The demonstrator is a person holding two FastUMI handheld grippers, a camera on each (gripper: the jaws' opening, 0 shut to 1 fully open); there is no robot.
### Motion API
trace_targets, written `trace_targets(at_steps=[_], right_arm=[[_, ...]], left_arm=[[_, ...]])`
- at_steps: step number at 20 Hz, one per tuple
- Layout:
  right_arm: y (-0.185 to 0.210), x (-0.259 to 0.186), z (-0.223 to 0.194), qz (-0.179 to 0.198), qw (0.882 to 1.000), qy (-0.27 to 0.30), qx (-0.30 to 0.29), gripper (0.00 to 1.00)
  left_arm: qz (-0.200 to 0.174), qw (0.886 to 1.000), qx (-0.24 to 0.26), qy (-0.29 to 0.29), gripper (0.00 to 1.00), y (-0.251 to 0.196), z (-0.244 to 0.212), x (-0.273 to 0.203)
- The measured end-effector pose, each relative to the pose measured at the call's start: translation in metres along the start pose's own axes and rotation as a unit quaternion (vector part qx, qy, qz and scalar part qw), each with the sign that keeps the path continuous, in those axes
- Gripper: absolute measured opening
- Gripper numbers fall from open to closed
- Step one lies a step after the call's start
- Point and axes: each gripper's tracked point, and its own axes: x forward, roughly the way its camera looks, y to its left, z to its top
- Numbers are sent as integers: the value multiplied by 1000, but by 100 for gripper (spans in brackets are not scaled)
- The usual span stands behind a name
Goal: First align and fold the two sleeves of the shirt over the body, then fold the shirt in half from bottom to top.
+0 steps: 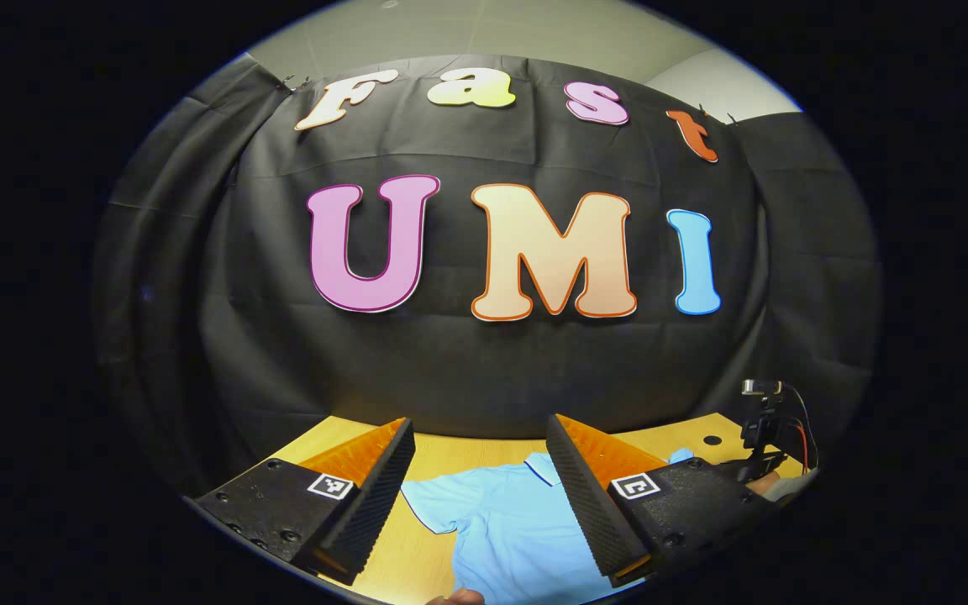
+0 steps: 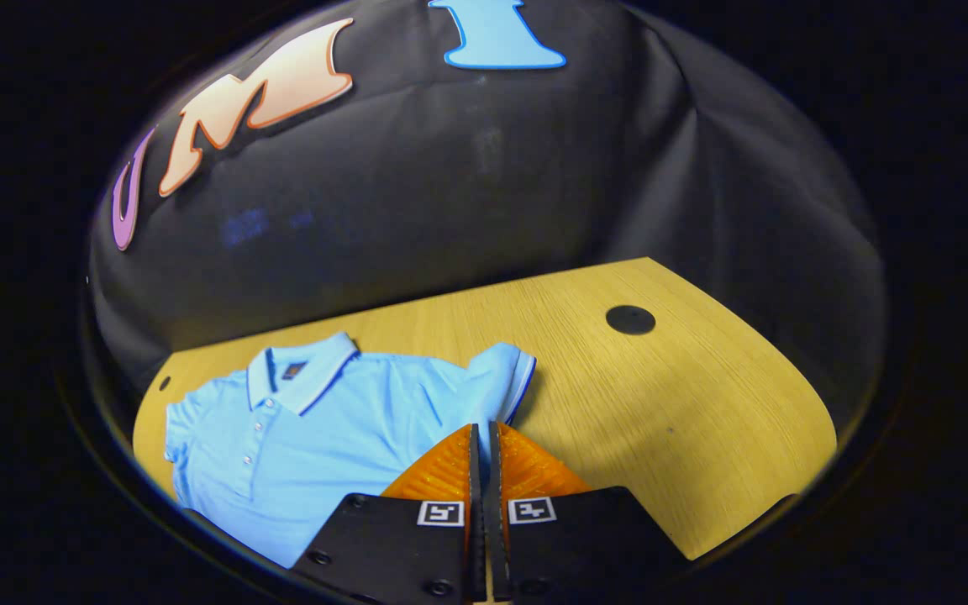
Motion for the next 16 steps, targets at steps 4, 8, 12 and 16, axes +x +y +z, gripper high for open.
trace_targets(at_steps=[4, 8, 12, 16], right_arm=[[46, -12, 8, 40, 999, -16, 0, 5], [88, -8, -6, 71, 997, -9, 5, 5], [112, 0, -30, 83, 997, 5, -3, 5], [123, -8, -43, 97, 995, 19, -14, 15]], left_arm=[[1, 1000, -8, 6, 95, 3, -5, -2], [2, 1000, -4, 9, 95, 8, -10, -3], [9, 1000, -4, 20, 95, 16, -22, -2], [18, 999, -9, 27, 95, 25, -32, 0]])
